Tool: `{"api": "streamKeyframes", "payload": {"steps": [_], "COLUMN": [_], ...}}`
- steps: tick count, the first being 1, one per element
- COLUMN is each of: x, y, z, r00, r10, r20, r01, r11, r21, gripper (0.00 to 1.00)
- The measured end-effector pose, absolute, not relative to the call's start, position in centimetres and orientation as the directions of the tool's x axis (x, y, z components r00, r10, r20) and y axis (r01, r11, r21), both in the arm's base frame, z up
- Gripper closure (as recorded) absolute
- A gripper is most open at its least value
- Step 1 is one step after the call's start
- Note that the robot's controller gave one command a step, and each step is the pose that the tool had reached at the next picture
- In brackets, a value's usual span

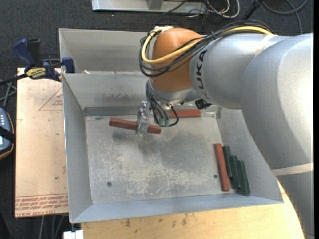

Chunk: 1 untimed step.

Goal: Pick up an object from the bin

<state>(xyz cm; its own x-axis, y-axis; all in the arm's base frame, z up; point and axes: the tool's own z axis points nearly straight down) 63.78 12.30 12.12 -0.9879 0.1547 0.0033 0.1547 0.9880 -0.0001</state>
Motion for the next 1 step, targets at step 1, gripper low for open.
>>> {"api": "streamKeyframes", "payload": {"steps": [1], "x": [64.02], "y": [12.35], "z": [13.59], "r00": [-0.988], "r10": [0.155], "r20": [-0.006], "r01": [0.155], "r11": [0.988], "r21": [0.003], "gripper": [1.00]}}
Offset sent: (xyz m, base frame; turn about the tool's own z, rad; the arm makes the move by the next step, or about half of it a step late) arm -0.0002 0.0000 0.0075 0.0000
